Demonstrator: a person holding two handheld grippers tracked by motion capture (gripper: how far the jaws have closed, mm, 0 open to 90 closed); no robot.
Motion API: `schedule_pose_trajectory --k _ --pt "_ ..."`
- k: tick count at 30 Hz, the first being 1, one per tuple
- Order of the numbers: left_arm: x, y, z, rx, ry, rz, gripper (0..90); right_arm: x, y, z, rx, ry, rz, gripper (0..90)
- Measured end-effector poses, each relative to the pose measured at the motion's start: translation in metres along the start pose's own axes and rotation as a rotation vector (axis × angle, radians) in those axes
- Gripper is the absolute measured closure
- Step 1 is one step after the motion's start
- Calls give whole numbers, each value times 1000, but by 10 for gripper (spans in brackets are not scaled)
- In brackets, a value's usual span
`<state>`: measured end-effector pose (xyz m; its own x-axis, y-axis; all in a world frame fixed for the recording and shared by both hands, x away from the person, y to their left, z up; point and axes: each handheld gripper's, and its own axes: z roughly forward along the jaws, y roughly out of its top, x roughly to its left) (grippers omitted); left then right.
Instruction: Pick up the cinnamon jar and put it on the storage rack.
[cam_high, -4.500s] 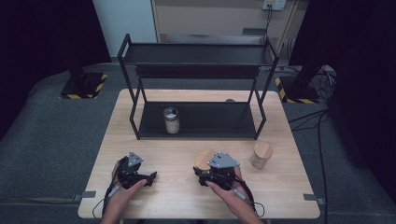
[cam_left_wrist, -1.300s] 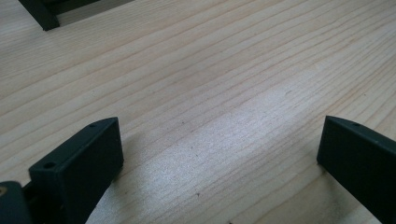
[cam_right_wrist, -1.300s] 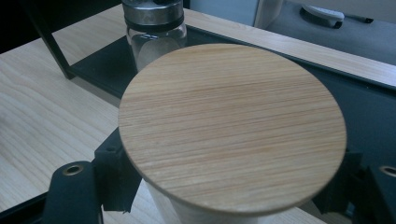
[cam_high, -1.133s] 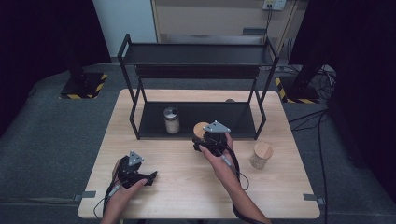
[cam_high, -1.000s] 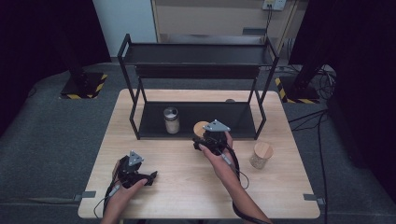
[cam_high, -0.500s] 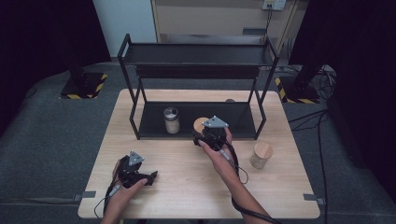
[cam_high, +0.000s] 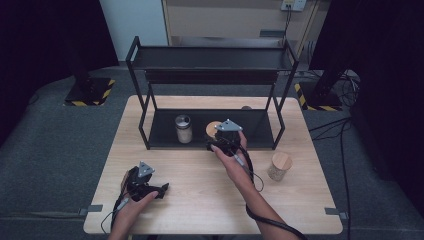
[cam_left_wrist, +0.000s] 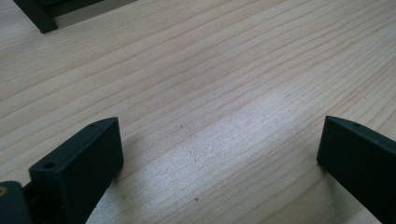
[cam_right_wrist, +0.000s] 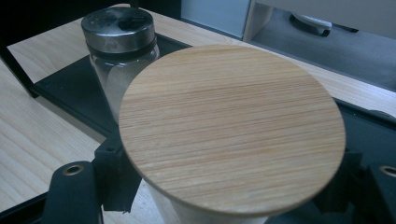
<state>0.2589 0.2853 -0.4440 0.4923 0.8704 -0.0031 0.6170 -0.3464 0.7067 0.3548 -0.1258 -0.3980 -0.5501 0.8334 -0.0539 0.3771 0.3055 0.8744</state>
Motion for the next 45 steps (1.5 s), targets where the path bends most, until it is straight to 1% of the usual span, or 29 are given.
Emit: schedule_pose_trajectory --k 4,7,11,18,21,34,45 --pt "0 0 0 0 -1 0 0 -2 4 5 -2 1 14 255" --pt "0 0 1 0 -1 1 0 -4 6 8 -8 -2 12 255" --pt "0 1 1 0 -2 1 0 -6 10 12 -10 -4 25 255" --pt "0 1 1 0 -1 1 0 -7 12 21 -12 -11 35 255" --pt "0 1 1 0 -1 1 0 -7 14 26 -7 -15 49 255" --pt "0 1 1 0 -1 1 0 -10 17 40 -6 -35 53 255" --pt "0 1 1 0 -1 1 0 -7 17 56 2 -32 60 255"
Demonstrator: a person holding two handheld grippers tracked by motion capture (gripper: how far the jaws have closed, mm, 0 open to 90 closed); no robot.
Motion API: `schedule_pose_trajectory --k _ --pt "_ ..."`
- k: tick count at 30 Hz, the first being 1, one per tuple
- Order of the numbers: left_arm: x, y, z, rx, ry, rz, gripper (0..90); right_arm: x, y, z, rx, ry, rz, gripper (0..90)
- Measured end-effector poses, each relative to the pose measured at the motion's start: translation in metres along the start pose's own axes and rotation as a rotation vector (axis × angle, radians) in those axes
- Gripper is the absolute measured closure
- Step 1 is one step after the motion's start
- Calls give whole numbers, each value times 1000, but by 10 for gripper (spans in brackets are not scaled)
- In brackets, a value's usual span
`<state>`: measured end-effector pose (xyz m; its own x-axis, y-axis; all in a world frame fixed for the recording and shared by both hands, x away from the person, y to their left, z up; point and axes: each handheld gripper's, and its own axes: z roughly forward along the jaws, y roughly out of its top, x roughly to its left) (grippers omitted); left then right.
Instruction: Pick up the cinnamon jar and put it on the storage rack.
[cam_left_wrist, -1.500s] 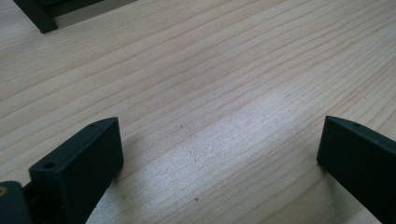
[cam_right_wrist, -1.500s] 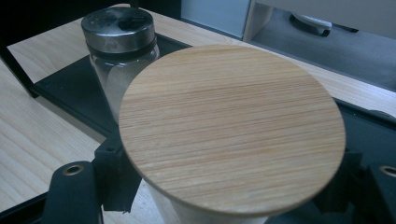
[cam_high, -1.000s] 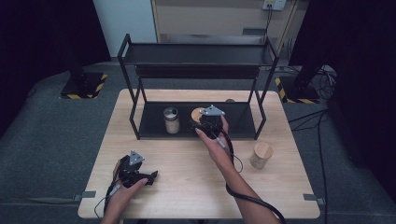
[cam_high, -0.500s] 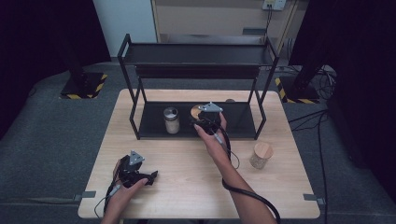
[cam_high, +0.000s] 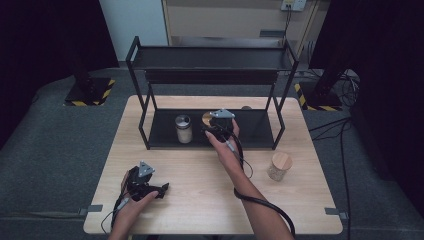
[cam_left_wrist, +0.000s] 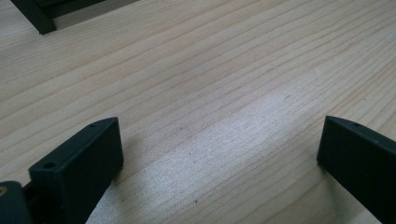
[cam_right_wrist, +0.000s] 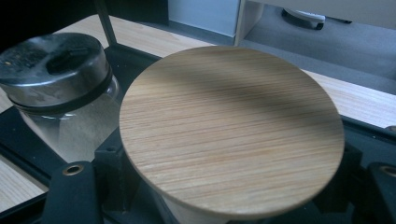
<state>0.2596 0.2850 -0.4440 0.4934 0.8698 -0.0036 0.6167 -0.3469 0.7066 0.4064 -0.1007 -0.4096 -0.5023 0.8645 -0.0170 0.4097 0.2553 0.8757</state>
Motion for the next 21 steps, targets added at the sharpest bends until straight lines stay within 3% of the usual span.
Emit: schedule_pose_trajectory --k 21 --pt "0 0 0 0 1 0 0 3 0 18 17 -22 0 255"
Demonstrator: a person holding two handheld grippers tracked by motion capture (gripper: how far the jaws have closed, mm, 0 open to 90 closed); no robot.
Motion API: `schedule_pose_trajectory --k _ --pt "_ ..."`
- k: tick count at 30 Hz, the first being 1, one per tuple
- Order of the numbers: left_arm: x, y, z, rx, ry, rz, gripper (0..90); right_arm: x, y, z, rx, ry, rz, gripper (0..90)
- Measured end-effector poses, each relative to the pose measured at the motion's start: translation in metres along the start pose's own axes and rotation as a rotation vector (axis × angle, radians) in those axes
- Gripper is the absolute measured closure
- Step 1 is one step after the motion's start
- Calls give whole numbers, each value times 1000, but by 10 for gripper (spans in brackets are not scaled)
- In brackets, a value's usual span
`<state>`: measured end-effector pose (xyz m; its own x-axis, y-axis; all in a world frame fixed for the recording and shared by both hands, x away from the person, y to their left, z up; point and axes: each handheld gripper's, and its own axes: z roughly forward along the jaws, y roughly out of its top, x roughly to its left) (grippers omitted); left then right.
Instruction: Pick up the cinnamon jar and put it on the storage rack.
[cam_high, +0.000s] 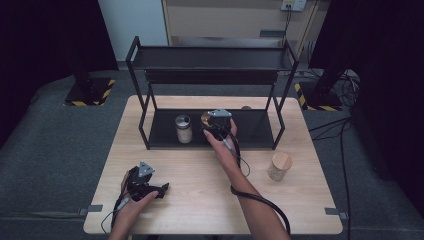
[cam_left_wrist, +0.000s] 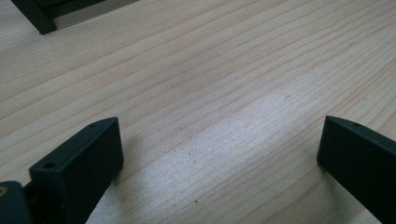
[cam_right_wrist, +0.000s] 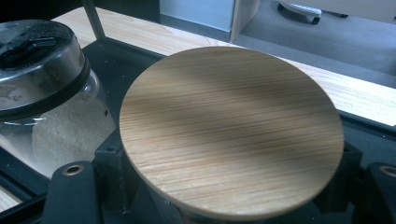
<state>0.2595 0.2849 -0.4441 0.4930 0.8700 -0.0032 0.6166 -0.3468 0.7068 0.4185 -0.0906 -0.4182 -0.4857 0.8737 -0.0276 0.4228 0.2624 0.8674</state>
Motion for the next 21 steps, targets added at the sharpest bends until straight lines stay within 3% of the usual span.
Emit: schedule_pose_trajectory --k 21 --pt "0 0 0 0 1 0 0 2 -4 10 15 -11 5 255"
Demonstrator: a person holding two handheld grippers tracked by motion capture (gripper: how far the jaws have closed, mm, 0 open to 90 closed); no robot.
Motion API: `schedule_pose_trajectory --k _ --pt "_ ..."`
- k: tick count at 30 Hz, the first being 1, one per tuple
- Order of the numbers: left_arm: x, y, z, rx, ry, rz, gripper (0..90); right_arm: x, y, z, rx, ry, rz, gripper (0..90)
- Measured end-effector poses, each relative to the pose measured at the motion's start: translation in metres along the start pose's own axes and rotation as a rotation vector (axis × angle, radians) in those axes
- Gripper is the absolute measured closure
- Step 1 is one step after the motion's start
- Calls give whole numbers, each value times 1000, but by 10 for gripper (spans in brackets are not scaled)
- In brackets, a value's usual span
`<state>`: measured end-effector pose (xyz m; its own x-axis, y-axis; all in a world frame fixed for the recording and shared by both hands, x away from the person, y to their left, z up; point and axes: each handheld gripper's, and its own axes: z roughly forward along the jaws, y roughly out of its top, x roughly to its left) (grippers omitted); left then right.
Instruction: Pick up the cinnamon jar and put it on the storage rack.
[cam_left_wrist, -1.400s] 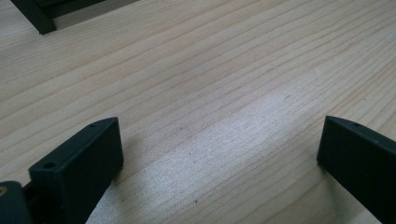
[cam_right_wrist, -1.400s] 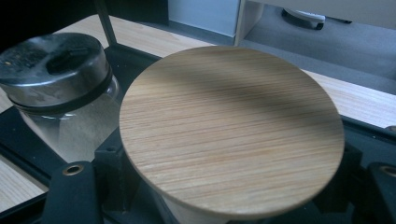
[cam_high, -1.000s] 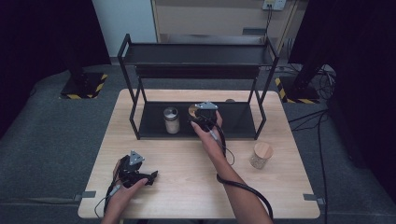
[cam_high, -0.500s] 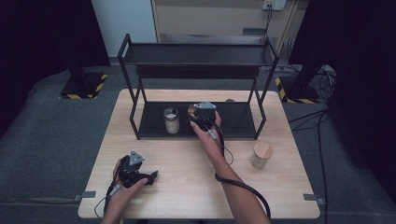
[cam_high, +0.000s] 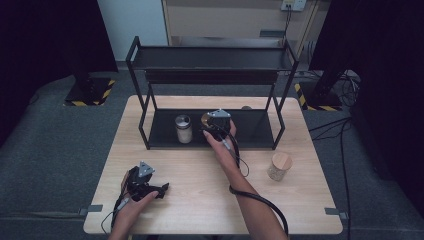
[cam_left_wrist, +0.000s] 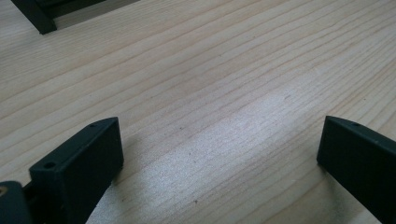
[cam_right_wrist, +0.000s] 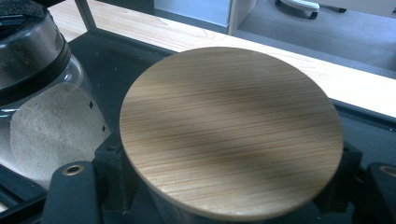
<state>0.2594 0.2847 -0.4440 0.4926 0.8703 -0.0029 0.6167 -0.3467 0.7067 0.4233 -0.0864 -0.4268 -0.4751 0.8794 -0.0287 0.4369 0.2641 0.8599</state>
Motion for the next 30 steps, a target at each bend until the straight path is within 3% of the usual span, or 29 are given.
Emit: schedule_pose_trajectory --k 30 --pt "0 0 0 0 1 -1 0 -1 -6 6 8 -11 12 255"
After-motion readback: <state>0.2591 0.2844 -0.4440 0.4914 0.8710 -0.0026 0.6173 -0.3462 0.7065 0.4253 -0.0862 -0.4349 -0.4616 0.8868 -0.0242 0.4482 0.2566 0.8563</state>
